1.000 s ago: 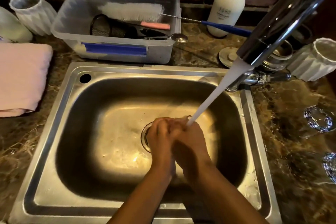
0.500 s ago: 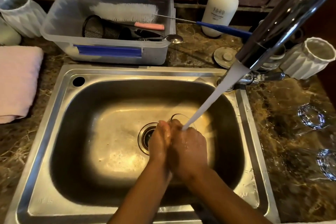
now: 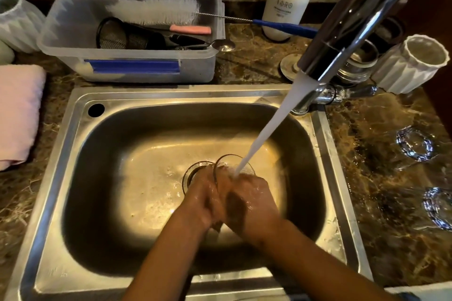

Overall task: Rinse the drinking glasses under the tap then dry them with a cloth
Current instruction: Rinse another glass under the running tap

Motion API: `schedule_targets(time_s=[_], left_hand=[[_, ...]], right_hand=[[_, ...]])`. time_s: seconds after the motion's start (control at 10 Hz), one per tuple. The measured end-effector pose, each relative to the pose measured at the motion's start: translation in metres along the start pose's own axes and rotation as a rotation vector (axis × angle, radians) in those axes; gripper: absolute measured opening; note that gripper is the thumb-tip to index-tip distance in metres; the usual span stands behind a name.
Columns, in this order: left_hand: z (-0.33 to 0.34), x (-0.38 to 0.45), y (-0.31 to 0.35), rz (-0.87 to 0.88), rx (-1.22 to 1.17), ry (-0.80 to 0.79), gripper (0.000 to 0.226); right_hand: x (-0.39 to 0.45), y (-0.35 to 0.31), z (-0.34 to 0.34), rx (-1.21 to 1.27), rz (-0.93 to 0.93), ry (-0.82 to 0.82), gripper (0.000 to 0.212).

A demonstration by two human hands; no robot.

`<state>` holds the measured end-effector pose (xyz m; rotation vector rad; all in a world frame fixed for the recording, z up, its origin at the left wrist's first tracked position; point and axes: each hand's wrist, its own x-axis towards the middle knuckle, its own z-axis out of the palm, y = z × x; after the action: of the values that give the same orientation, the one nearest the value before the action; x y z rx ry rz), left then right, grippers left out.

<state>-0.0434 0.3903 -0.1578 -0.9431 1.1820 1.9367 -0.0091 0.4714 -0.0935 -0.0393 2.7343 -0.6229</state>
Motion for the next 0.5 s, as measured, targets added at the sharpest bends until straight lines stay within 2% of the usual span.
schedule_targets(time_s=[0.1, 0.2, 0.3, 0.4, 0.5], left_hand=[[0.005, -0.01, -0.006, -0.097, -0.007, -0.138, 0.031], [0.013, -0.016, -0.019, 0.134, -0.077, -0.157, 0.028], [0.007, -0.003, -0.027, 0.188, -0.075, -0.106, 0.023], [0.001, -0.001, -0.01, -0.005, -0.077, -0.034, 0.042], [-0.001, -0.009, -0.009, -0.127, -0.037, -0.142, 0.041]], right_hand=[[-0.005, 0.017, 0.014, -0.063, -0.153, 0.313, 0.017], [0.004, 0.014, 0.027, 0.208, 0.224, 0.357, 0.027], [0.004, 0.002, 0.019, 0.154, 0.143, 0.279, 0.019], [-0.005, 0.017, 0.012, 0.01, -0.144, 0.117, 0.028], [-0.011, 0.03, 0.018, 0.073, -0.121, 0.188, 0.023]])
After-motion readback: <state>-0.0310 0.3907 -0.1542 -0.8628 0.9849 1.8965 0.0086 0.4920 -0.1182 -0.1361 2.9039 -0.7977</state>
